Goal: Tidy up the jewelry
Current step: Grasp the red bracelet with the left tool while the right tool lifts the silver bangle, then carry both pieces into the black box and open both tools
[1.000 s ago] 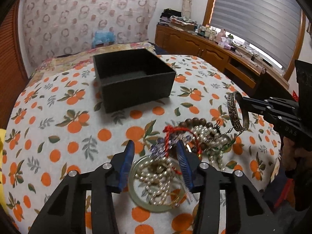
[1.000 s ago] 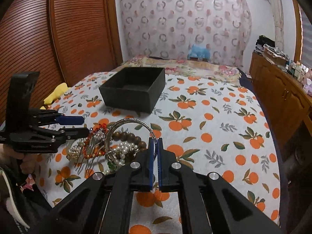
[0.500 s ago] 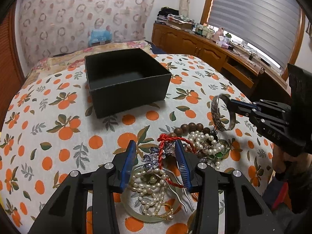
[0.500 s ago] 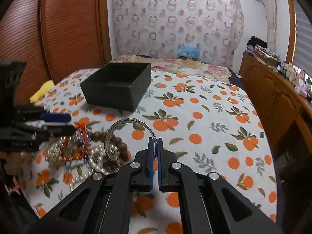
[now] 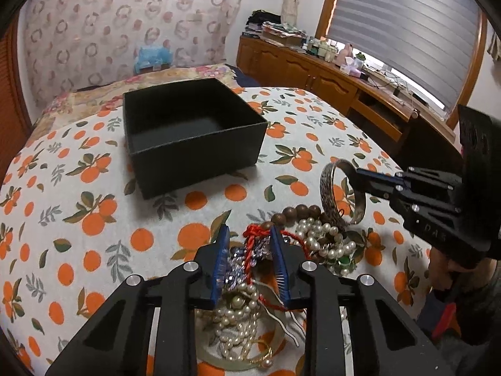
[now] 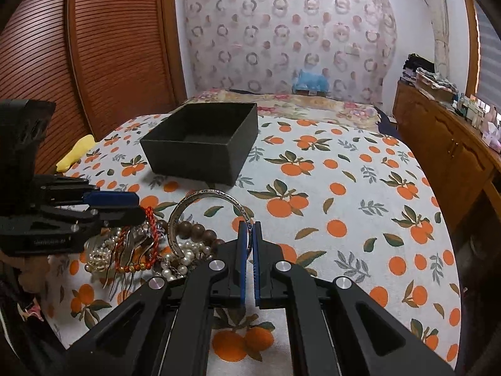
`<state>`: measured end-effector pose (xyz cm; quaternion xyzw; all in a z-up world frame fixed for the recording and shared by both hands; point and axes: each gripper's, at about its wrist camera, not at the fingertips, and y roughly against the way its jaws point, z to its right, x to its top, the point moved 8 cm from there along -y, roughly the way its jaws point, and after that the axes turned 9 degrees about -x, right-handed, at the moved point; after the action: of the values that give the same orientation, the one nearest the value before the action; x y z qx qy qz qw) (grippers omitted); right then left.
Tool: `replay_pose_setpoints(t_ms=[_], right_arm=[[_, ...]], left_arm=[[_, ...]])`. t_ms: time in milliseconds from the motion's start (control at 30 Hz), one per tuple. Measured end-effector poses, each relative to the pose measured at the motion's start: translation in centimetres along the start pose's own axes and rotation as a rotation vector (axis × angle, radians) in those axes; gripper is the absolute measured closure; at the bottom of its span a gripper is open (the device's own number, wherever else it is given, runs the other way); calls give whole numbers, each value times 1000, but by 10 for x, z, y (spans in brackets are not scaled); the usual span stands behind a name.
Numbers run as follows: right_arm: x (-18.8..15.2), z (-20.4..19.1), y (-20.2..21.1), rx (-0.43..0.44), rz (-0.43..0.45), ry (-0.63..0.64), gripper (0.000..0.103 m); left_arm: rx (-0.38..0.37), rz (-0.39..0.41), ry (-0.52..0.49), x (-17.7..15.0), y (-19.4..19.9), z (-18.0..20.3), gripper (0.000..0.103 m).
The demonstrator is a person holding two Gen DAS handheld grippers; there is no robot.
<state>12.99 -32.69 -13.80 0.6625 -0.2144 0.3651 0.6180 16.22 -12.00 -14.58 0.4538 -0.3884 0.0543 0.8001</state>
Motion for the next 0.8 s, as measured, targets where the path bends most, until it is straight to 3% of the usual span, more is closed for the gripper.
replay_pose_setpoints(t_ms=[300, 400, 433, 800], right_arm=[[-7, 7, 2, 9, -4, -17, 99], [-8, 8, 2, 9, -4, -19, 99], [-8, 8, 3, 9, -5, -19, 99], [-4, 4, 5, 15, 10, -7, 99]], left_arm=[[-68, -65, 46, 7, -19, -6, 80], [-121, -69, 75, 6, -19, -5, 97], [-116, -68, 74, 6, -19, -5, 97], [-86, 84, 27, 33, 34, 14, 99]])
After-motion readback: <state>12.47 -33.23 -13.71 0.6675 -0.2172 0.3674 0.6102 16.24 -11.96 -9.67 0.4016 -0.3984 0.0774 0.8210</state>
